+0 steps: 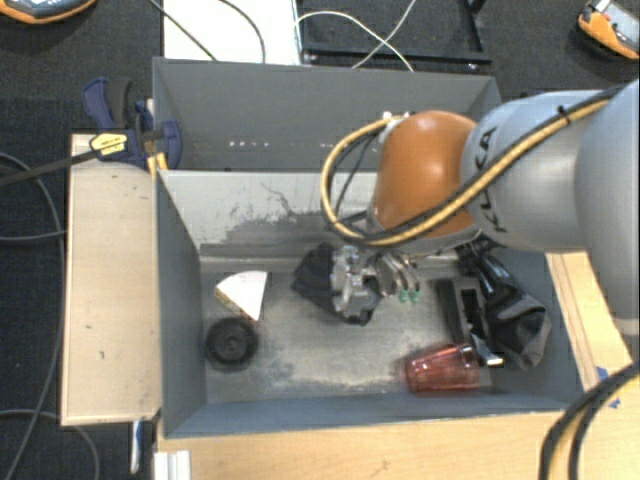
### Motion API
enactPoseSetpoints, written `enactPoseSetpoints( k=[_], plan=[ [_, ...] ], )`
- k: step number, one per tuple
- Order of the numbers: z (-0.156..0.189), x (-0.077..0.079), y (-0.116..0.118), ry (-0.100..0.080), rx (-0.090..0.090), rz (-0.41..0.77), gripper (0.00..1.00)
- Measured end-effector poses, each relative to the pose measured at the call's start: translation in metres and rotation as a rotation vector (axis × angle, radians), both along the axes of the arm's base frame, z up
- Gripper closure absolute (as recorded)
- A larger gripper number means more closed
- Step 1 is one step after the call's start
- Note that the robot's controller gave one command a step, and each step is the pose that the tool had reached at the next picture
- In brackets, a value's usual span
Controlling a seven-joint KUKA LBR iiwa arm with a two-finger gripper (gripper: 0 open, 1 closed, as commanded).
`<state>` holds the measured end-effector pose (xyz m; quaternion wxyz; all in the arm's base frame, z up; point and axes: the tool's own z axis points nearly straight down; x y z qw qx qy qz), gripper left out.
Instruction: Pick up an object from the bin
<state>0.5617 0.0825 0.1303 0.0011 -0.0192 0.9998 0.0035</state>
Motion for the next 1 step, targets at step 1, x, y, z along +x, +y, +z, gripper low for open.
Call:
enactPoseSetpoints(
  k=[1],
  plan=[
    [0.0082,0.0005,0.0000,-0.002,0.000,0.000,1.00]
  ],
)
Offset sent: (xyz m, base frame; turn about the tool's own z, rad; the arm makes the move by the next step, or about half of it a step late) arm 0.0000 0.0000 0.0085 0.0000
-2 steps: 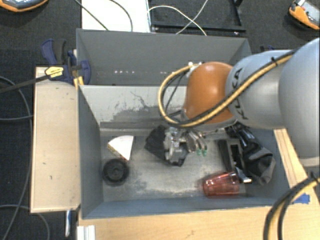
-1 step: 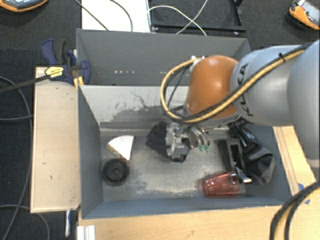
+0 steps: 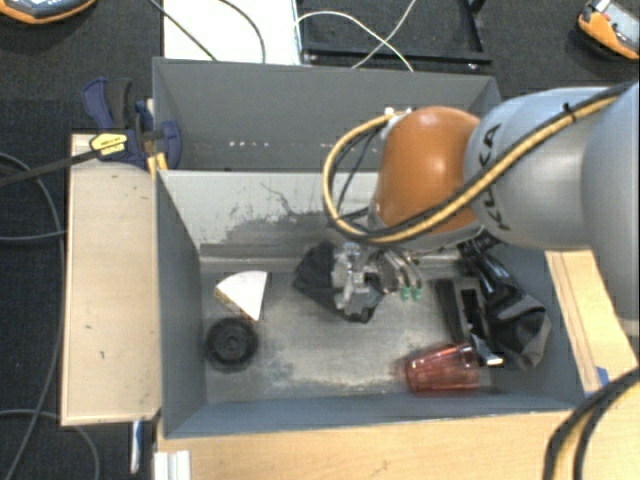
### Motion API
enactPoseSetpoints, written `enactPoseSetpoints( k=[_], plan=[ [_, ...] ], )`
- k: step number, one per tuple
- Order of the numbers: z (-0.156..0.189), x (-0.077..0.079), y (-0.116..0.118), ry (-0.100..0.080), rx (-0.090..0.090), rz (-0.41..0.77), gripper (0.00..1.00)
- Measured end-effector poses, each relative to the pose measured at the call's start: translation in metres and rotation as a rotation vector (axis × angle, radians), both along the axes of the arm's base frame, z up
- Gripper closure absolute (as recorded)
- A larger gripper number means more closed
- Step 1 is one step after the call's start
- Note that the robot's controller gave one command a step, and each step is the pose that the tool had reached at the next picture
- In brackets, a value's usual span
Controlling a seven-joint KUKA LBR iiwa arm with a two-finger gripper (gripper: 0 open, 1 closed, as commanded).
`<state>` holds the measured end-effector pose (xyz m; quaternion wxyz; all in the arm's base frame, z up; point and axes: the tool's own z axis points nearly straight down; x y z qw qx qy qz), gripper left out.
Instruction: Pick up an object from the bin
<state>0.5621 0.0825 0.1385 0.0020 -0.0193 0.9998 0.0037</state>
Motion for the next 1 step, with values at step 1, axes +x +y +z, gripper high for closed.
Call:
enactPoseSetpoints(
  k=[1],
  plan=[
    [0.0068,-0.0004,-0.0001,0.001,0.000,0.000,1.00]
  ],
)
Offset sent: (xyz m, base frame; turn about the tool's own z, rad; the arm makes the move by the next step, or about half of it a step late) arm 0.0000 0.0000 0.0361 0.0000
